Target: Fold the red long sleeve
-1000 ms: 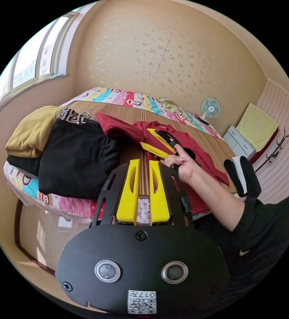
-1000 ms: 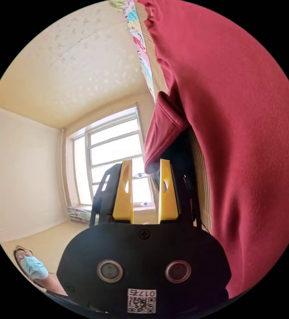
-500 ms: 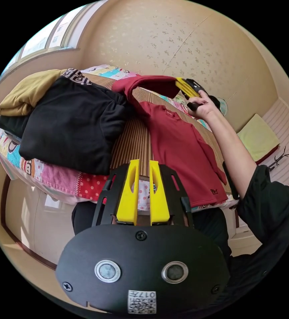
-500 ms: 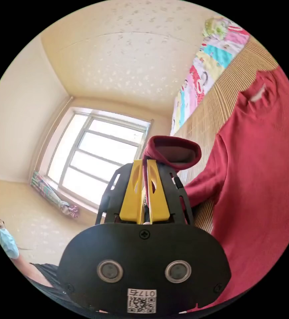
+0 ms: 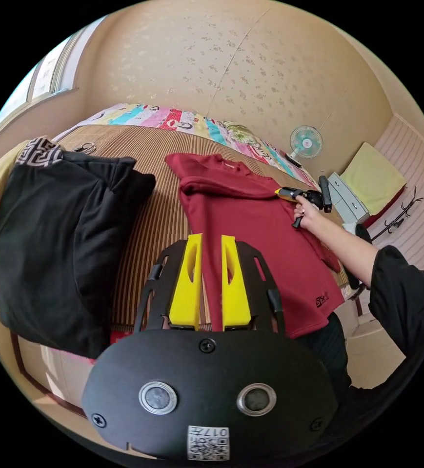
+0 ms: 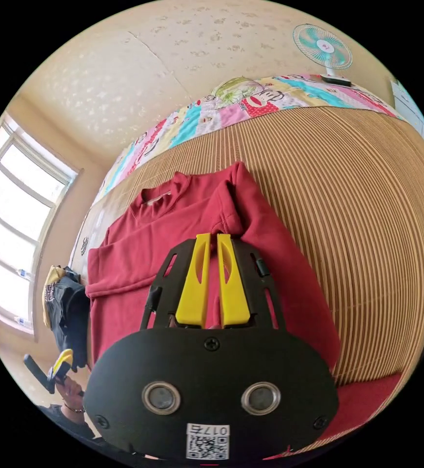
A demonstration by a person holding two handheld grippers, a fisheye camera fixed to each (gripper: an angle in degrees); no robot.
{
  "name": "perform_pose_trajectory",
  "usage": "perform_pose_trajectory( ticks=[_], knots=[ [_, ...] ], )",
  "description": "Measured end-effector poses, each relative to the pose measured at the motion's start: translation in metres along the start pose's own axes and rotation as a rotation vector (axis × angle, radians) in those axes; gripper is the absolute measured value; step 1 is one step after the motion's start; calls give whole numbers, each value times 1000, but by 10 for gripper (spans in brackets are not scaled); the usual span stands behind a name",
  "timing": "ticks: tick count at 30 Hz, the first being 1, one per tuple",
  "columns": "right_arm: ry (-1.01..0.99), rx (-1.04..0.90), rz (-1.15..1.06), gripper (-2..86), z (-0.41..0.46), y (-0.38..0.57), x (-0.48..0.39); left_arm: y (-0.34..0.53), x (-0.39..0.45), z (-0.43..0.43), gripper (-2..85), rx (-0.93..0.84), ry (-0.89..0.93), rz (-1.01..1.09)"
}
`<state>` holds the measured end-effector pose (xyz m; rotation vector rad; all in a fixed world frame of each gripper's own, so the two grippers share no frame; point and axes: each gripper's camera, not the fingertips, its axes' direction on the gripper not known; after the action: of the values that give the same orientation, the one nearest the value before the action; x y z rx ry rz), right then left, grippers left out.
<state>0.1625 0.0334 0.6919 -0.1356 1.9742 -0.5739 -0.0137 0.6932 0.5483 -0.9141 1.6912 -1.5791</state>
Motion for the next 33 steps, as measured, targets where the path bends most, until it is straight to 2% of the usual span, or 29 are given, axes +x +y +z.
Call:
perform_pose_trajectory(
  ticks=[4,6,8,9,12,15,18,22,23,25,27,30,32,33],
  knots=[
    [-10,80,-64,26,-8,10,-23,-68,-14,49,102,-14,-116,-54],
    [-4,108,-65,26,-12,16,-28,-105,-28,91,113,-84,-168,-116],
    [67,184,-53,27,-20,30,-32,-120,-39,123,117,-168,-149,-159],
    [84,207,-42,27,-22,33,-33,-122,-44,135,119,-187,-84,-175],
    [128,247,46,29,-27,41,-32,-116,-40,137,123,-146,-73,-158],
    [138,126,91,35,-12,30,-37,-97,-23,125,112,-78,-115,-113],
    [157,125,82,44,-21,31,-52,-75,-18,105,95,20,-94,-98],
    [212,309,232,76,-72,78,-80,-59,-26,97,83,39,-70,-114],
    [172,370,217,83,-83,95,-95,-56,-28,95,75,57,-68,-121],
    [67,416,107,86,-90,109,-125,-56,-29,95,52,78,-30,-96],
    [-45,382,-34,84,-85,104,-164,-64,-31,103,66,44,9,-70],
    [-167,243,-337,82,-59,69,-253,-72,-31,120,78,-48,-18,-81],
    [-246,73,-596,78,-19,37,-334,-72,-29,120,78,-45,-42,-83],
    [-257,16,-645,77,-7,29,-352,-71,-25,117,75,-25,-56,-72]
  ],
)
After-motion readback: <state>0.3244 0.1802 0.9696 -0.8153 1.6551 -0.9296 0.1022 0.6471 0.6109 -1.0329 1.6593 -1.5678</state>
